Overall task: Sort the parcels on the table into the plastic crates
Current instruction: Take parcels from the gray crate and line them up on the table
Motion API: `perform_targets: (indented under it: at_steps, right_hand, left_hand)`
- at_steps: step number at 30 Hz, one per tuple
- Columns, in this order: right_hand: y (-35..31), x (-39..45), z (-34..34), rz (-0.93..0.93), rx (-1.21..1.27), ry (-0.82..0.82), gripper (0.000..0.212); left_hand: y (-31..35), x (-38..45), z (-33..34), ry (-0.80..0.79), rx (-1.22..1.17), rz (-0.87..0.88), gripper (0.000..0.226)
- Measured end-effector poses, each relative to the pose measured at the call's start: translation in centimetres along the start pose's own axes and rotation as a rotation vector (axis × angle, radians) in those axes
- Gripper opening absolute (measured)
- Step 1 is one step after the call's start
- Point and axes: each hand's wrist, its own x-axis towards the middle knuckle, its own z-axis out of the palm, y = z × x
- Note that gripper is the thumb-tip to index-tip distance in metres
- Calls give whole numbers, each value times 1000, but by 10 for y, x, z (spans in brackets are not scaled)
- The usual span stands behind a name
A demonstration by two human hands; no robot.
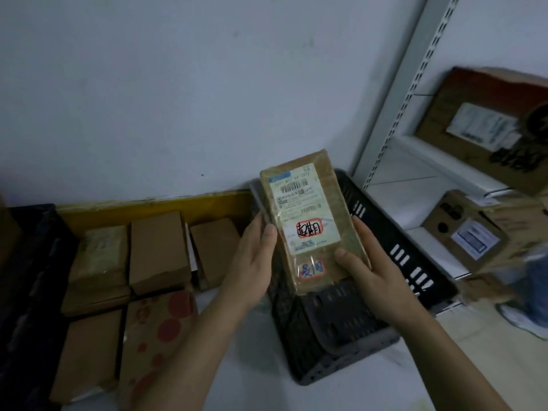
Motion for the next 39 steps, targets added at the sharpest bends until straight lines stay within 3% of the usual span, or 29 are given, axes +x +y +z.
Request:
perform_targets:
  at_steps: [2,5,8,12,14,18,24,30,35,39]
  right_hand:
    - [10,15,-21,13,-39,23,82]
    - [29,41,-47,33,-67,26,77]
    - [52,78,-75,29,-96,6,69]
    - [91,137,-108,79,-159,-67,91]
    - [108,165,-113,123,-233,-140,86]
    - [146,208,-99,204,-316,-239,73]
    - [210,254,-68,336,-276,-226,78]
    - [251,273,-44,455,-157,-195,67]
    - [279,277,-46,474,-55,-201,53]
    - [296,274,-47,392,-260,-239,59]
  left_hand:
    - [-10,14,12,49,179,-11,45]
    - [-33,37,32,89,491,-59,75]
    - [-54,64,53,96,699,-110,81]
    - [-70,93,79,119,995,-155,87]
    - [-76,100,88,115,1068,-204,90]
    - [-93,103,94,141,1168,-282,93]
    - [-110,107,100,117,1225,-368,97]
    - [-113,119,97,121,1227,-365,101]
    - [-118,117,100,142,1264,-343,101]
    - [-118,116,100,141,1276,-342,100]
